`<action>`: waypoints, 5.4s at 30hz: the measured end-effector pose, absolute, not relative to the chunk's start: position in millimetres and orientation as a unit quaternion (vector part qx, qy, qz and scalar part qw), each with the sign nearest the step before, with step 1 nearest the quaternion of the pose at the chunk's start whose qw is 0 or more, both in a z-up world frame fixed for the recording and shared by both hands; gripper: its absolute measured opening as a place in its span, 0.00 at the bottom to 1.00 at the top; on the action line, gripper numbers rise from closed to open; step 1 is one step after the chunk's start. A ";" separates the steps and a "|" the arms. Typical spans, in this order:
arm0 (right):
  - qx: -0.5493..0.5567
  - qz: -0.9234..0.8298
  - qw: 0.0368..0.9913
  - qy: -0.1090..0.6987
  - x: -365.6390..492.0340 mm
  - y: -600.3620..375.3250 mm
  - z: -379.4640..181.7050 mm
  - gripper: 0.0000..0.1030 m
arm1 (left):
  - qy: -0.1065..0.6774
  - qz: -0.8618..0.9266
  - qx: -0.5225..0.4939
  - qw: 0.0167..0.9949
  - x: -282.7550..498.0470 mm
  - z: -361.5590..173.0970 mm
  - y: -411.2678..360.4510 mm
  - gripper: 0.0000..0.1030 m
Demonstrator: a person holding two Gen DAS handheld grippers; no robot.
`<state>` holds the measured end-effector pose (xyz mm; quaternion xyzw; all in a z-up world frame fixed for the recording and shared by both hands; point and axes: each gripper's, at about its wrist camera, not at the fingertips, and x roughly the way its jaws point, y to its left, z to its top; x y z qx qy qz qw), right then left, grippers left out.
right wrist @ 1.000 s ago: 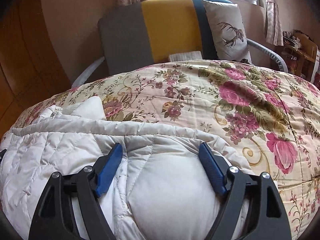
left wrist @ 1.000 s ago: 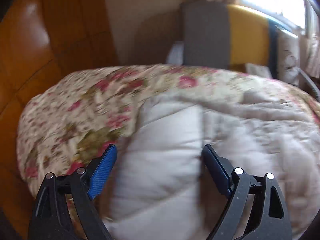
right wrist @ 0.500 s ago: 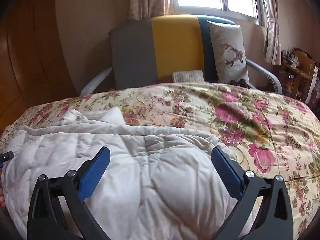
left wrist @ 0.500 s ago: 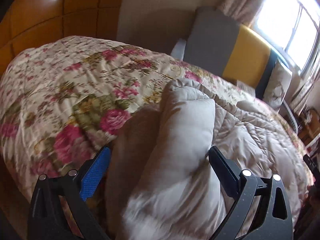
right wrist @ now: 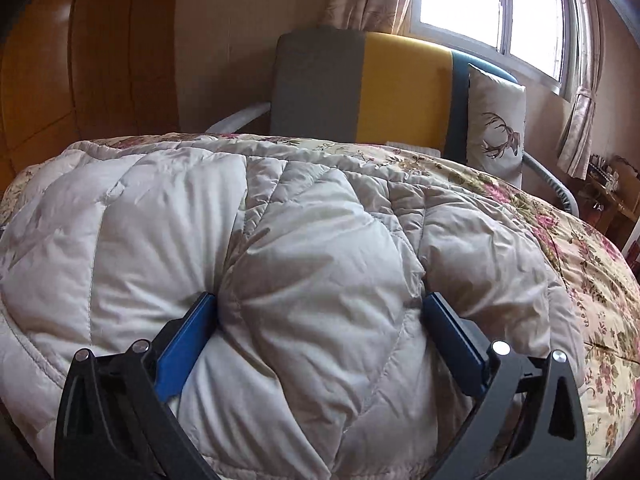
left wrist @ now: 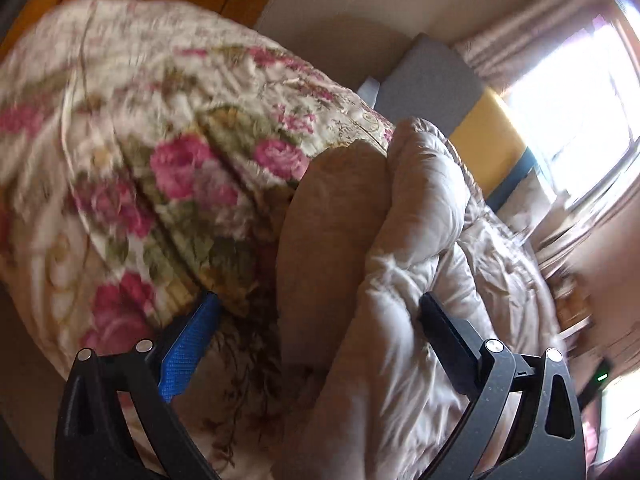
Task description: Fold large clothes
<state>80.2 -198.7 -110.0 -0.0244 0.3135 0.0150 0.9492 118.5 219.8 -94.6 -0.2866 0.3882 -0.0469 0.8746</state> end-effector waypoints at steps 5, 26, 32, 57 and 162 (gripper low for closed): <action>-0.021 0.015 0.951 0.308 78.2 -201.3 -111.9 0.98 | 0.379 -0.071 -0.293 0.875 104.5 -95.8 219.1 0.95; -0.022 0.005 0.948 0.317 77.2 -205.4 -109.3 0.98 | 0.404 -0.181 -0.412 0.796 148.3 -103.2 206.8 0.37; 0.017 -0.002 0.962 0.271 67.9 -193.3 -58.2 0.98 | 0.380 -0.163 -0.382 0.827 143.1 -76.5 203.7 0.23; -0.082 -0.005 0.937 0.339 56.4 -158.8 -88.7 0.98 | 0.310 -0.169 -0.362 0.863 102.2 -17.3 188.9 0.21; 0.333 -0.074 0.901 0.268 -15.2 -470.9 -58.5 0.98 | 0.281 -0.178 -0.093 0.938 182.9 -35.6 -46.1 0.66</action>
